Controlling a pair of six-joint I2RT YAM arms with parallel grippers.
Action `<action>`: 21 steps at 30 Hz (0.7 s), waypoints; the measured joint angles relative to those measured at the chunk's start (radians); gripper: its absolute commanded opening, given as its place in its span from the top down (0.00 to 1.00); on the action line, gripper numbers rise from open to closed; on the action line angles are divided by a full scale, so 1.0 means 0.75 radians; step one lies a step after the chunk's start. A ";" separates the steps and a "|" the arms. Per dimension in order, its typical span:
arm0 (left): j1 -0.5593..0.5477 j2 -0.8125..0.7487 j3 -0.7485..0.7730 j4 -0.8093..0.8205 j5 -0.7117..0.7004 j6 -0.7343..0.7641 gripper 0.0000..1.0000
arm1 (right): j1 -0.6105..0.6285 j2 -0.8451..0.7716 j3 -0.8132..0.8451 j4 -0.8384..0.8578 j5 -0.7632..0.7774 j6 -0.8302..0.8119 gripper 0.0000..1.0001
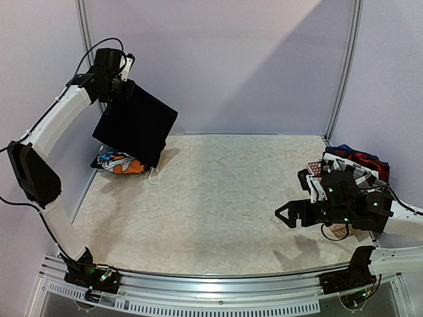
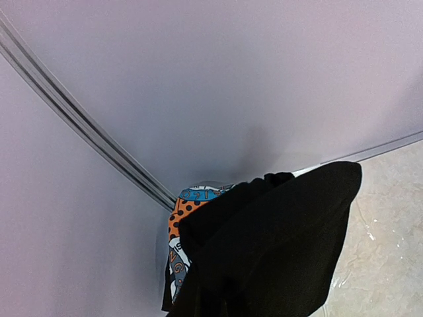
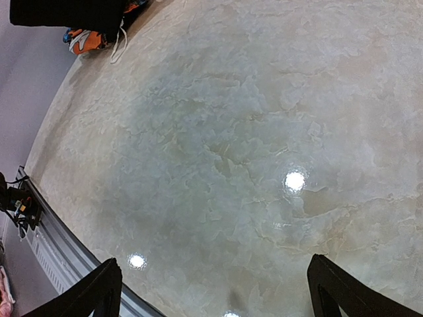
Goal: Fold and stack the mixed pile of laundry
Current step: Place the square-folded T-shirt at the corner of the board.
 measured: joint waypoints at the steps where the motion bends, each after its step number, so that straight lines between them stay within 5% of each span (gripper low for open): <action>1: 0.000 0.000 0.017 -0.012 0.000 0.001 1.00 | 0.000 0.000 -0.004 0.002 -0.001 0.000 0.02; 13: 0.061 0.035 0.075 -0.049 0.004 0.008 1.00 | 0.001 -0.015 -0.036 0.007 0.000 0.001 0.02; 21: 0.175 0.258 0.160 -0.039 0.047 0.012 1.00 | 0.001 -0.009 -0.056 0.016 0.001 0.004 0.02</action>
